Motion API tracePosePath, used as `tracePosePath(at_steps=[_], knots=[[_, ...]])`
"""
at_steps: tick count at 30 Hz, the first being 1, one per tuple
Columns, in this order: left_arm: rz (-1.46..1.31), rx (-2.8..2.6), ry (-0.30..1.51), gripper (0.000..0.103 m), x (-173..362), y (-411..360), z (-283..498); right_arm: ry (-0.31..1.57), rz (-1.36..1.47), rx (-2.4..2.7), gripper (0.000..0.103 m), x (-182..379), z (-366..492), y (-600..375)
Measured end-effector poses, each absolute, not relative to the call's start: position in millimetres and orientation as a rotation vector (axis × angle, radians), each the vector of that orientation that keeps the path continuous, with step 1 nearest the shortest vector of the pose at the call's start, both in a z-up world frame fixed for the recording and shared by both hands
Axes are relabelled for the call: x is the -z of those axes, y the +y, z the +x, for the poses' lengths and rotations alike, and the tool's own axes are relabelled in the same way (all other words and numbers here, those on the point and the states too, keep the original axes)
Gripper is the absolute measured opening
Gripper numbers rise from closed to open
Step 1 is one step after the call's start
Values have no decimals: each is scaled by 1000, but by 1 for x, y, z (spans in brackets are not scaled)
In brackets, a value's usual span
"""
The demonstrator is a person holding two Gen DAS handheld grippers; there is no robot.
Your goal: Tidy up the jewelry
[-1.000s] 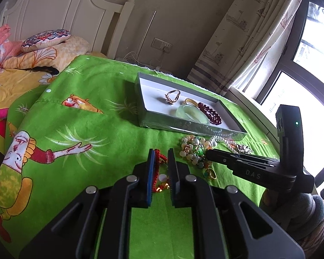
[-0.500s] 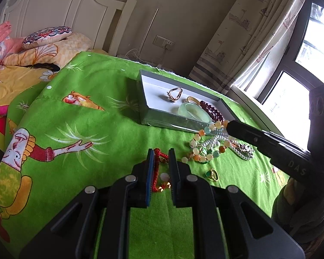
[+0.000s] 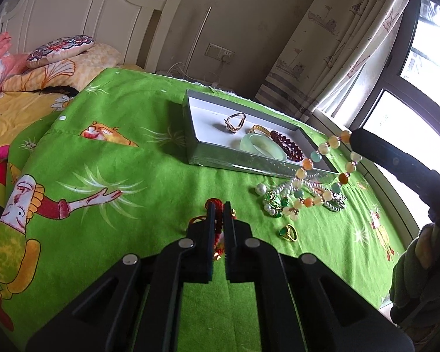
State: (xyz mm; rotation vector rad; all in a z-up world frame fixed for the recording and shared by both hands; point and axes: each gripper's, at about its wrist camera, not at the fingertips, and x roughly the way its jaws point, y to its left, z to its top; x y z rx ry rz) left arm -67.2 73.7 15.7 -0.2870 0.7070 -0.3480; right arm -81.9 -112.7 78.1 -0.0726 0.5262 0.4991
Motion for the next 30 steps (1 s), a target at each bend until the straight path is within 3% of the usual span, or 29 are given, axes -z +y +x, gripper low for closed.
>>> tracePosePath(at_steps=[3, 5, 6, 7, 11, 14, 15, 16, 30], knots=[[-303, 340, 729, 7, -13, 76, -65, 522, -66, -498, 12, -80, -85, -118], [-332, 326, 738, 28, -12, 81, -64, 518, -60, -498, 12, -82, -88, -122], [-349, 316, 733, 45, -12, 84, -64, 515, -57, -499, 12, -83, -90, -123], [-359, 304, 729, 50, -12, 86, -64, 511, -54, -499, 12, -84, -91, -125], [-343, 305, 792, 50, -7, 82, -57, 498, -34, -501, 12, -88, -95, -133], [-303, 312, 829, 42, -4, 74, -53, 489, -16, -504, 12, -88, -97, -139], [-292, 320, 837, 17, -3, 72, -53, 487, -12, -505, 12, -88, -98, -141], [-277, 315, 834, 3, -3, 71, -54, 484, -7, -505, 12, -88, -99, -143], [-183, 257, 703, 3, -22, 60, -72, 446, 26, -501, 12, -92, -108, -164]])
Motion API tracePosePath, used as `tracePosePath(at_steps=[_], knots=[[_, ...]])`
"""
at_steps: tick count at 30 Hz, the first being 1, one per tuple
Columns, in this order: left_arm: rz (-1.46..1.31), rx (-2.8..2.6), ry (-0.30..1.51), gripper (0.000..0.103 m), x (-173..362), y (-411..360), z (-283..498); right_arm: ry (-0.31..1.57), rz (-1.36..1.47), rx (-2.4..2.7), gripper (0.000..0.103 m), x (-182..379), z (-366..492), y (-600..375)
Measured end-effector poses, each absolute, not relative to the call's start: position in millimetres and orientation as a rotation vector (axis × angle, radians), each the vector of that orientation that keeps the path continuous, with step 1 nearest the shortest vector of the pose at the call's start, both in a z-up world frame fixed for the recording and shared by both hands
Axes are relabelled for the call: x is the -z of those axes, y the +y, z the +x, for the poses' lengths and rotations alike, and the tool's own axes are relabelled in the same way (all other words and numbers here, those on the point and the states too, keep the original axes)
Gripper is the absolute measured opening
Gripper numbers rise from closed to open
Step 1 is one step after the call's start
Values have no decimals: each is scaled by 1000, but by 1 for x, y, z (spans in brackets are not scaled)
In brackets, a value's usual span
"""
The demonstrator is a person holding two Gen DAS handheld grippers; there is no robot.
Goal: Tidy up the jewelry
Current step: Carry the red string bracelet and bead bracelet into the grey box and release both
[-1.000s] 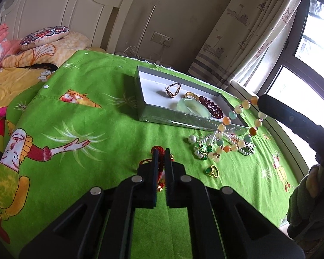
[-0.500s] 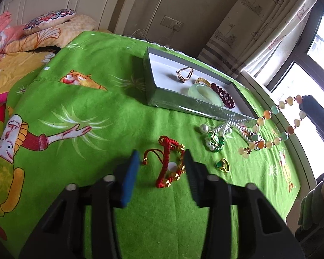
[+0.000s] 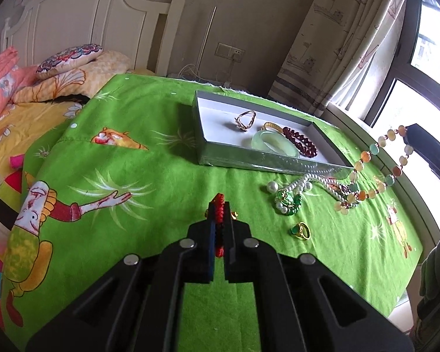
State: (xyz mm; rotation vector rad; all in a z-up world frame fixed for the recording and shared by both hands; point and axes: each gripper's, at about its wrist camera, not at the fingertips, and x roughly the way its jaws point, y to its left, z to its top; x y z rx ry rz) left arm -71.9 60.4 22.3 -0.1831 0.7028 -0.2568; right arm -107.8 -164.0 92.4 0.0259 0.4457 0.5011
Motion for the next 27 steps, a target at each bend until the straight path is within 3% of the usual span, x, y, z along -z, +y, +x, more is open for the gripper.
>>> tracePosePath(at_steps=[27], knots=[[3, 379, 640, 4, -97, -25, -34, 427, 111, -416, 12, -94, -90, -216]])
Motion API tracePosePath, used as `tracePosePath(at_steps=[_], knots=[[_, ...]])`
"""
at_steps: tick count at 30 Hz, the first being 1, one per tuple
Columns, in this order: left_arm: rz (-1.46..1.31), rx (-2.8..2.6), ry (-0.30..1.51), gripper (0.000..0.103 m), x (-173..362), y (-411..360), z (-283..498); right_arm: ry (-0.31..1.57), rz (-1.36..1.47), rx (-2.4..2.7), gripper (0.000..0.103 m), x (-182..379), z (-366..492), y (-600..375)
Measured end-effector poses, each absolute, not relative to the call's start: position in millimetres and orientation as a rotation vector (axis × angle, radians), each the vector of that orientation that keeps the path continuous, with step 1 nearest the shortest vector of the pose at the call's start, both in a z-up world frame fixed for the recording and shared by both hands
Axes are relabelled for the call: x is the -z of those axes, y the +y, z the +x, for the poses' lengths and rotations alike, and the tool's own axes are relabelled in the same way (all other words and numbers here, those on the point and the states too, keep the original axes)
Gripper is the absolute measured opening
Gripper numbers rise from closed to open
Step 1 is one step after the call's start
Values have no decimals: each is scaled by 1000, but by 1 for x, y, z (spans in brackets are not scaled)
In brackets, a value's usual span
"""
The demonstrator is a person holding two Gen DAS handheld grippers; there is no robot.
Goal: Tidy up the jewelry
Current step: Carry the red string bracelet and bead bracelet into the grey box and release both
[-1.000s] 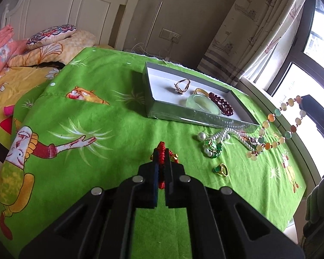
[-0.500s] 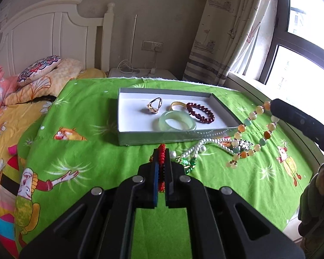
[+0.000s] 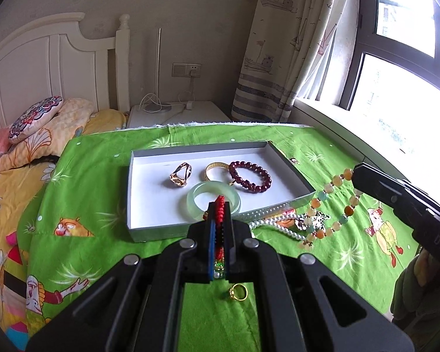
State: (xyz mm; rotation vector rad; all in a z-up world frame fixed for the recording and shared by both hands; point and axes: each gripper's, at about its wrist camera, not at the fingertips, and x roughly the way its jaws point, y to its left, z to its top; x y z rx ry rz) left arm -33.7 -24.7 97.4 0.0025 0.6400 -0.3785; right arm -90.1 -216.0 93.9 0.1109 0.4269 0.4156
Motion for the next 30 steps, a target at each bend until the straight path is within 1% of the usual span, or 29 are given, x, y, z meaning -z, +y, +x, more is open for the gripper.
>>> tracePosePath(at_steps=[6, 16, 30], knots=[[18, 392, 670, 4, -100, -44, -8, 422, 145, -391, 12, -97, -72, -234], [51, 372, 748, 4, -89, -71, 47, 455, 178, -338, 12, -95, -20, -261], [46, 281, 798, 4, -71, -85, 123, 572, 203, -388, 12, -72, 55, -238]])
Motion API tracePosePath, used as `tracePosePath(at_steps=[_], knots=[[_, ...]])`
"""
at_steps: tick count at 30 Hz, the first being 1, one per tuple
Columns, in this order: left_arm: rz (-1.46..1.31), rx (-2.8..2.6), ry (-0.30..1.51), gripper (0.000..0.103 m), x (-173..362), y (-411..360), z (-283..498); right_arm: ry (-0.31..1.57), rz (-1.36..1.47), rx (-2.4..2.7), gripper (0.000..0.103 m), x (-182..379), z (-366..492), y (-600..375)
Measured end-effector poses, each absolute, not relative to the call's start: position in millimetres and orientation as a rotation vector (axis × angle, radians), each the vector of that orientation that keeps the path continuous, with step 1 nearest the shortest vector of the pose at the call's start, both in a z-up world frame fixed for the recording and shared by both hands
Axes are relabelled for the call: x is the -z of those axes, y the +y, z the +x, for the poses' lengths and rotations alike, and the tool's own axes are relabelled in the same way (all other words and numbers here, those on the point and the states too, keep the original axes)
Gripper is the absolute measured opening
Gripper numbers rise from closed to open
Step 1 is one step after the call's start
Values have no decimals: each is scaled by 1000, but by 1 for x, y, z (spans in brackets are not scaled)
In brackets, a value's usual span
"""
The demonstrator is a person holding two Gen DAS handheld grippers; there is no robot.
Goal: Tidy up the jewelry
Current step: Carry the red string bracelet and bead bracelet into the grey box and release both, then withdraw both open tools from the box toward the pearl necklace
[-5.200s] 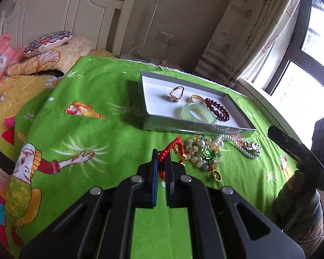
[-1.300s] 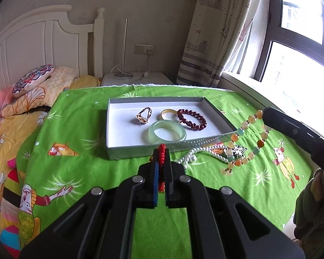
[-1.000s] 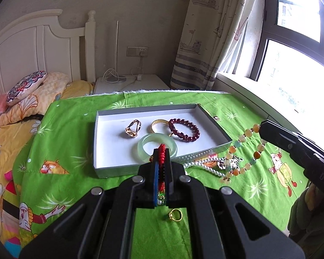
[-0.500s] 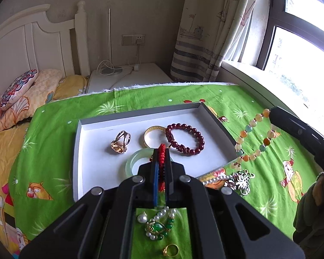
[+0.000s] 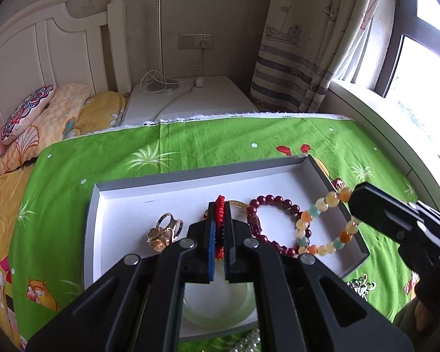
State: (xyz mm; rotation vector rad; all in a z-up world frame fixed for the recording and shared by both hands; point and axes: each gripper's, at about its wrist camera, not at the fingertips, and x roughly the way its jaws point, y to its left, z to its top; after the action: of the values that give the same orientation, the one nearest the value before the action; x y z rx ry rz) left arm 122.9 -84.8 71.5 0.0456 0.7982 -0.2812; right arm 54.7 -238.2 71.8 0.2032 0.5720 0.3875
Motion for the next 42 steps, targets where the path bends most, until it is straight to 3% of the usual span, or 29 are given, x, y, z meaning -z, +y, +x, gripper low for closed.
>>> tracePosePath(at_steps=[6, 7, 8, 10, 12, 13, 14, 16, 26, 34, 42], knots=[[60, 259, 834, 7, -53, -83, 146, 656, 175, -307, 12, -43, 84, -239], [60, 258, 844, 22, -50, -82, 147, 667, 171, -282, 13, -38, 86, -241], [58, 257, 843, 45, -48, -80, 147, 680, 172, -264, 14, -35, 89, -245], [56, 242, 812, 64, -47, -77, 143, 700, 189, -249, 14, -30, 91, -253], [63, 232, 797, 70, -48, -74, 139, 700, 197, -239, 20, -30, 89, -258], [58, 237, 796, 76, -48, -71, 138, 695, 198, -237, 30, -30, 88, -260], [50, 238, 793, 80, -50, -69, 136, 687, 204, -240, 48, -31, 86, -261], [36, 232, 775, 81, -54, -62, 130, 665, 222, -248, 60, -35, 80, -264], [10, 112, 680, 100, -70, -17, 57, 622, 243, -283, 60, -42, 28, -272], [-33, 83, 707, 100, -46, 13, -8, 672, 298, -281, 61, -15, -16, -273], [-39, 130, 736, 100, -29, 15, -46, 649, 118, -303, 61, -17, -41, -235]])
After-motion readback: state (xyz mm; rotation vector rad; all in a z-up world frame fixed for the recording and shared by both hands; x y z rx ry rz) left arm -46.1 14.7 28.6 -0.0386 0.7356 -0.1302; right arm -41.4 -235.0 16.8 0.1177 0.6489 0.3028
